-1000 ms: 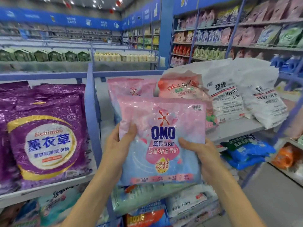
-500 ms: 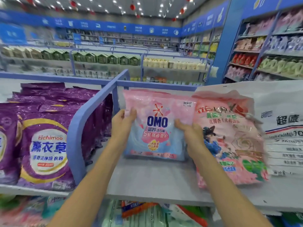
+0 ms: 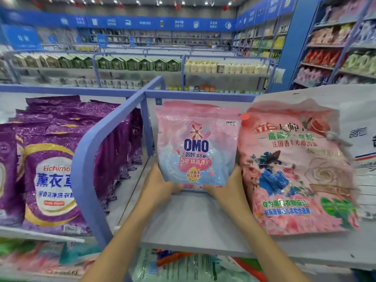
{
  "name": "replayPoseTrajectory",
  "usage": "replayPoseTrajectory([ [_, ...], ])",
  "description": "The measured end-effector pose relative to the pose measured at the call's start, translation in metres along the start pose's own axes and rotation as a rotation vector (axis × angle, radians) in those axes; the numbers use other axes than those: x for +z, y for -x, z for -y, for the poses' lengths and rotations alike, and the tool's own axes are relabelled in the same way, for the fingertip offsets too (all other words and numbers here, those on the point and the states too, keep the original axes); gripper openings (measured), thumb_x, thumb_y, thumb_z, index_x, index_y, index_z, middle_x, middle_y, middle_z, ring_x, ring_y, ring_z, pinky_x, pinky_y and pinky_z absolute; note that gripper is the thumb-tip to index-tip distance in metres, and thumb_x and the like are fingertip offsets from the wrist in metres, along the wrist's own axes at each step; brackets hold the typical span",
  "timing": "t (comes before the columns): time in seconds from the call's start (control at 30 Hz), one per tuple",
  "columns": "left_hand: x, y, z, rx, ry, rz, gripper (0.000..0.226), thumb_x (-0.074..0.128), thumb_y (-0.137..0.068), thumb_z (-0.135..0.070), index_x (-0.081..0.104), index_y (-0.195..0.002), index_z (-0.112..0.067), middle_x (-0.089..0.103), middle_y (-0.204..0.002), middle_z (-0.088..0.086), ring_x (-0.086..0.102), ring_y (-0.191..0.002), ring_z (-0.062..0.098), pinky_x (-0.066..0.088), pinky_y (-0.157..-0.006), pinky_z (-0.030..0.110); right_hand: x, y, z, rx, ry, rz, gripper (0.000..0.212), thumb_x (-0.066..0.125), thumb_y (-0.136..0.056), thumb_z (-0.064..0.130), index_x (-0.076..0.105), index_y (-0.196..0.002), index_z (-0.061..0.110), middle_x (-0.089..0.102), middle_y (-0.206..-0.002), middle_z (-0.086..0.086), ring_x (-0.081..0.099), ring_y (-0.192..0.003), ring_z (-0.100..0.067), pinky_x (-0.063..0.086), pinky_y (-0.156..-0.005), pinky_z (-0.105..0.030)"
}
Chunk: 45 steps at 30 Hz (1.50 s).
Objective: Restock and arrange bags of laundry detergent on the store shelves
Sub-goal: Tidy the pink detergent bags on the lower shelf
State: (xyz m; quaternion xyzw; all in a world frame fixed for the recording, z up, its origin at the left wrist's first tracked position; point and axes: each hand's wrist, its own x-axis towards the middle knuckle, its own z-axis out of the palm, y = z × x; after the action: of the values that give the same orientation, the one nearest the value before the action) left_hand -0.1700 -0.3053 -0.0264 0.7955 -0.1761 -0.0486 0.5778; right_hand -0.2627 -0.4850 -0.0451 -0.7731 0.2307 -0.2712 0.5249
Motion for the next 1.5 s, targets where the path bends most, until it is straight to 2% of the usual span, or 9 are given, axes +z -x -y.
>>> replayPoseTrajectory([
  [0.1, -0.001, 0.000, 0.010, 0.000, -0.063, -0.049, 0.082, 0.098, -0.049, -0.036, 0.054, -0.119, -0.039, 0.069, -0.115, -0.019, 0.068, -0.107, 0.004, 0.059, -0.084, 0.029, 0.003, -0.005, -0.002, -0.018, 0.104, 0.024, 0.108, 0.095, -0.060, 0.017, 0.027, -0.144, 0.007, 0.040, -0.140, -0.003, 0.043, -0.132, -0.018, 0.041, -0.108, -0.034],
  [0.2, 0.002, -0.005, 0.011, 0.039, -0.123, -0.093, 0.080, 0.090, -0.049, -0.041, 0.055, -0.121, -0.037, 0.068, -0.118, -0.016, 0.067, -0.107, 0.005, 0.059, -0.087, 0.034, 0.010, -0.010, 0.002, -0.025, 0.232, 0.009, 0.097, 0.090, -0.067, 0.014, 0.028, -0.141, 0.001, 0.037, -0.139, -0.013, 0.038, -0.136, -0.031, 0.037, -0.112, -0.042],
  [0.37, 0.004, -0.023, 0.033, 0.069, -0.217, -0.065, 0.076, 0.089, -0.057, -0.055, 0.058, -0.124, -0.036, 0.069, -0.117, -0.016, 0.068, -0.104, 0.008, 0.061, -0.082, 0.039, 0.010, -0.007, 0.001, -0.039, 0.214, -0.032, 0.085, 0.089, -0.067, 0.018, 0.036, -0.133, 0.005, 0.043, -0.131, -0.012, 0.046, -0.127, -0.033, 0.043, -0.106, -0.048],
  [0.5, 0.002, 0.008, 0.010, 0.078, -0.270, -0.097, 0.061, 0.085, -0.073, -0.038, 0.050, -0.121, -0.024, 0.063, -0.119, -0.005, 0.063, -0.104, 0.017, 0.057, -0.080, 0.039, 0.006, 0.011, -0.003, -0.078, 0.293, -0.064, 0.082, 0.082, -0.081, 0.030, 0.033, -0.143, 0.005, 0.047, -0.143, -0.014, 0.048, -0.132, -0.034, 0.045, -0.106, -0.050],
  [0.6, -0.002, 0.020, 0.009, 0.107, -0.301, -0.076, 0.050, 0.076, -0.086, -0.032, 0.048, -0.124, -0.016, 0.064, -0.120, 0.002, 0.063, -0.107, 0.024, 0.053, -0.075, 0.035, 0.004, 0.028, -0.006, -0.118, 0.391, -0.072, 0.077, 0.072, -0.091, 0.025, 0.029, -0.153, 0.011, 0.047, -0.147, -0.011, 0.047, -0.135, -0.032, 0.045, -0.109, -0.048],
  [0.73, -0.009, 0.039, 0.018, 0.196, -0.386, -0.017, 0.055, 0.067, -0.092, -0.037, 0.041, -0.138, -0.022, 0.062, -0.128, 0.001, 0.061, -0.113, 0.025, 0.055, -0.087, 0.045, -0.004, 0.052, -0.008, -0.154, 0.539, -0.032, 0.066, 0.064, -0.093, 0.025, 0.035, -0.152, 0.016, 0.049, -0.147, -0.006, 0.046, -0.135, -0.027, 0.045, -0.109, -0.045],
  [0.97, -0.017, 0.082, 0.041, 0.290, -0.601, 0.166, 0.071, 0.054, -0.100, -0.040, 0.025, -0.158, -0.011, 0.033, -0.162, 0.010, 0.028, -0.149, 0.034, 0.033, -0.118, 0.051, -0.016, 0.118, -0.005, -0.176, 0.712, 0.103, 0.057, 0.052, -0.104, 0.043, 0.045, -0.152, 0.014, 0.040, -0.160, -0.003, 0.032, -0.149, -0.019, 0.025, -0.120, -0.034],
  [1.2, -0.031, 0.151, 0.037, 0.279, -0.638, 0.163, 0.062, 0.049, -0.104, -0.041, 0.031, -0.157, -0.015, 0.027, -0.166, 0.007, 0.010, -0.156, 0.029, 0.015, -0.126, 0.044, -0.032, 0.174, -0.004, -0.205, 0.720, 0.113, 0.056, 0.050, -0.103, 0.049, 0.050, -0.149, 0.017, 0.044, -0.158, 0.000, 0.035, -0.148, -0.016, 0.030, -0.122, -0.037],
  [1.5, -0.024, 0.265, 0.051, 0.229, -0.744, 0.085, 0.058, 0.054, -0.102, -0.037, 0.041, -0.154, -0.013, 0.039, -0.159, 0.010, 0.021, -0.153, 0.034, 0.021, -0.124, 0.047, -0.080, 0.256, -0.036, -0.218, 0.723, 0.175, 0.055, 0.049, -0.104, 0.045, 0.048, -0.150, 0.015, 0.045, -0.157, -0.001, 0.034, -0.147, -0.016, 0.020, -0.121, -0.028],
])
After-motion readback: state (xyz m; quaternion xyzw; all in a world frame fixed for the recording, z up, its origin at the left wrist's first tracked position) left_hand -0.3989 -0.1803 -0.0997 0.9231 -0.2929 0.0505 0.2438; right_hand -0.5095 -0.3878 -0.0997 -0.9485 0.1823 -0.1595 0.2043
